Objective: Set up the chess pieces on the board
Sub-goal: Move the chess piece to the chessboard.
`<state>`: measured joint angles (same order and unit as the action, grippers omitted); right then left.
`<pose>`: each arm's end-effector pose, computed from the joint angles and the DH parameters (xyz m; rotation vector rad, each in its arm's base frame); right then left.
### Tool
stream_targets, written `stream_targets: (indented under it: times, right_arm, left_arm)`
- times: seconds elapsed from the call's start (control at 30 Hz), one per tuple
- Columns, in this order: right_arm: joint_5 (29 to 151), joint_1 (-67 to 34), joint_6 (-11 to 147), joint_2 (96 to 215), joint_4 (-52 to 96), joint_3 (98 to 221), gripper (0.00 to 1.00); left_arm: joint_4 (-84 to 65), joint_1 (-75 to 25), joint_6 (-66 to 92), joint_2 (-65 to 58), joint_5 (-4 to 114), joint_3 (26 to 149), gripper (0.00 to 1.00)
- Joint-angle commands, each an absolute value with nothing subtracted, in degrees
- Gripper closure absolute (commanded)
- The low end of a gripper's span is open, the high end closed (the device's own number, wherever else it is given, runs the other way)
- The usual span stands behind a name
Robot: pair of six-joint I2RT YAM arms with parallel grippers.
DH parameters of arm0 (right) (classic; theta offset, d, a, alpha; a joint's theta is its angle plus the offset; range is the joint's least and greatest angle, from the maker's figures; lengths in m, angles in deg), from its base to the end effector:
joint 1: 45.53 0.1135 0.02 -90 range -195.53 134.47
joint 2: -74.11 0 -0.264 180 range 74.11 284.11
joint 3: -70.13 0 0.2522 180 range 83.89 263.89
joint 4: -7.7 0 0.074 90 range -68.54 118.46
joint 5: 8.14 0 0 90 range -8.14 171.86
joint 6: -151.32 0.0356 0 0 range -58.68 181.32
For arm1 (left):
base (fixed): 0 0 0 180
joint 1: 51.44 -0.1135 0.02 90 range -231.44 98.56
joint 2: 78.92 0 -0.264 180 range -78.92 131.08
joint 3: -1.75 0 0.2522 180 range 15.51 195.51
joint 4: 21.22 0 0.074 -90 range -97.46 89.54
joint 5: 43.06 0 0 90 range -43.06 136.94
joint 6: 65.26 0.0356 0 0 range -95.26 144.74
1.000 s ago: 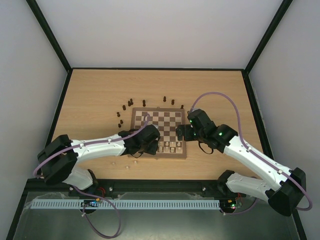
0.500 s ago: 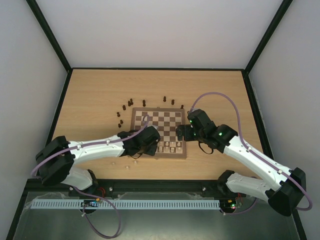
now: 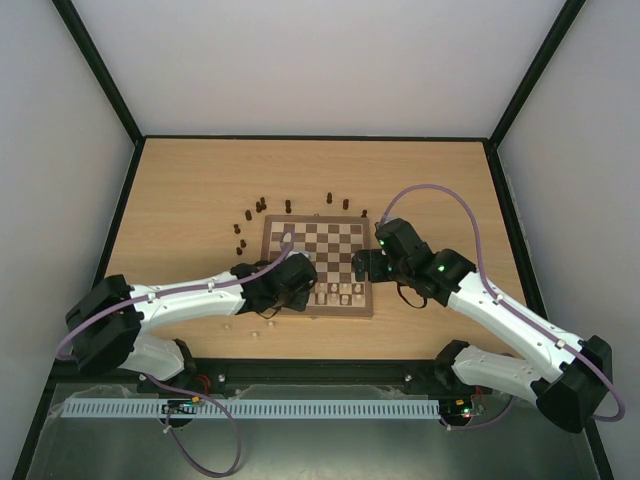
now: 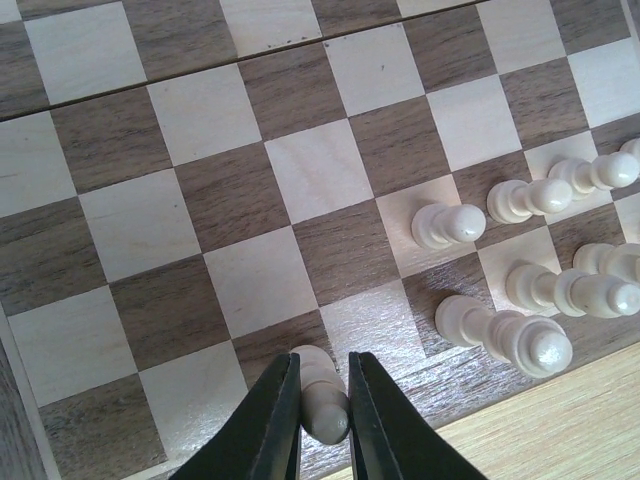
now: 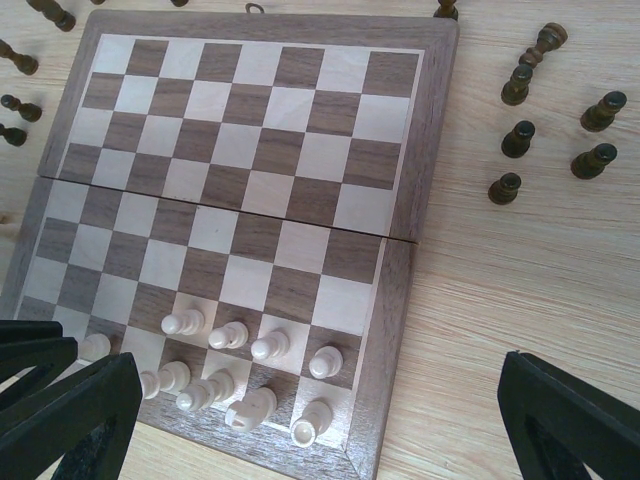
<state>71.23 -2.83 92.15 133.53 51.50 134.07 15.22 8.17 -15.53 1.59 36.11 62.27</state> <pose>0.1672 0.1454 0.2917 -0.1360 2.2831 0.4779 0.1442 -0.2327 0.1969 0.3620 2.5651 -0.4398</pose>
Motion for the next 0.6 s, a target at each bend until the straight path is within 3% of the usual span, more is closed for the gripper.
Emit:
stream_targets:
  times: [0.0,0.33,0.57]
  right_arm:
    - [71.4,-3.0,91.6,132.6,51.7,133.3,0.01]
    - [71.5,-3.0,91.6,132.8,51.6,133.1,0.01]
    - [71.8,-3.0,91.5,132.9,51.5,133.1,0.01]
  left_arm:
    - [16.5,8.6,-16.0,1.1,34.6,61.0,0.85]
    - [16.4,8.6,-16.2,1.3,35.1,60.6,0.83]
    - [16.5,8.6,-16.2,1.4,34.8,61.2,0.71]
